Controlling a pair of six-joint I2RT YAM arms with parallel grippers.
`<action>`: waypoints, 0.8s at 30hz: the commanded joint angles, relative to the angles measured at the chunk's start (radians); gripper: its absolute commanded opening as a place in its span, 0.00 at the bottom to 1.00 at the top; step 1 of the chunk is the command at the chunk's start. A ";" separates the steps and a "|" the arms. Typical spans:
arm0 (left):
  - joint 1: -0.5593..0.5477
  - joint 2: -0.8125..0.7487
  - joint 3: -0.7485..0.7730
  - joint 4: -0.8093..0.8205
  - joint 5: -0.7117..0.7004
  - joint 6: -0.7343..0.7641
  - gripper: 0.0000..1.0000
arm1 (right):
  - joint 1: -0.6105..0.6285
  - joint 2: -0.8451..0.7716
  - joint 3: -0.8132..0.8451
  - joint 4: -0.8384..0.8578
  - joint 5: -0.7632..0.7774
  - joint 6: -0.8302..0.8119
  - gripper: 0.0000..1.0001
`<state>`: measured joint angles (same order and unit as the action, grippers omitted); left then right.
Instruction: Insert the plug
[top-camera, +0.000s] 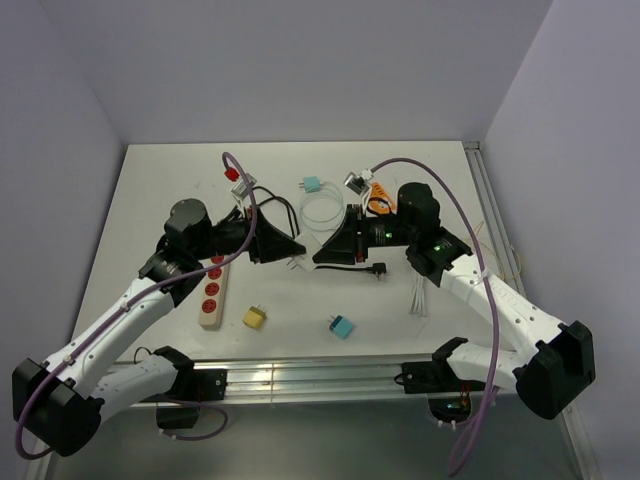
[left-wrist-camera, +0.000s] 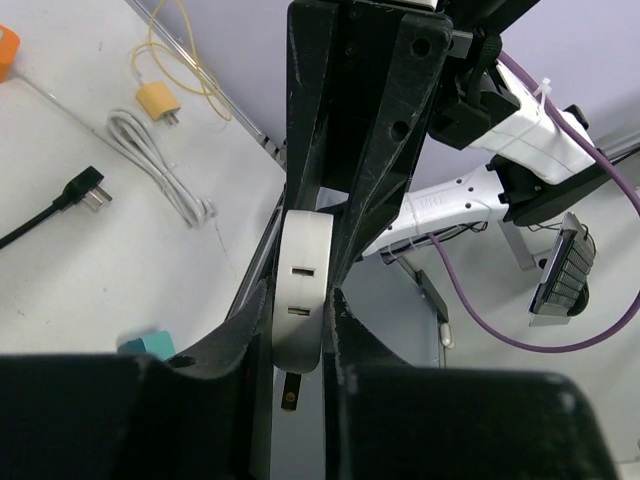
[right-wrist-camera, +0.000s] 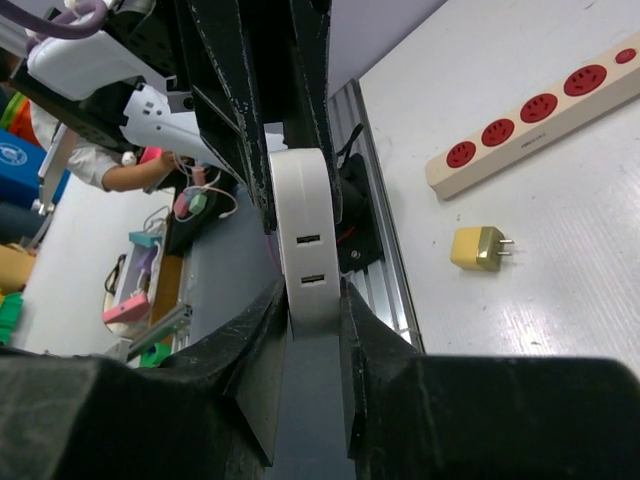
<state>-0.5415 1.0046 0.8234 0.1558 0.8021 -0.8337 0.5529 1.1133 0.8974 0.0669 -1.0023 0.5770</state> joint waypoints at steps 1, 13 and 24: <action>0.002 0.000 0.020 0.053 -0.055 -0.036 0.00 | 0.042 0.020 0.049 -0.006 -0.044 -0.074 0.31; 0.002 -0.020 0.043 0.007 -0.090 -0.013 0.50 | 0.088 0.046 0.097 -0.018 -0.032 -0.091 0.00; 0.011 -0.009 0.037 0.036 -0.067 -0.038 0.15 | 0.088 0.033 0.100 -0.055 -0.018 -0.111 0.00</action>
<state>-0.5365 0.9874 0.8326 0.1650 0.7559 -0.8692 0.6380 1.1641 0.9539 -0.0158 -1.0096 0.4854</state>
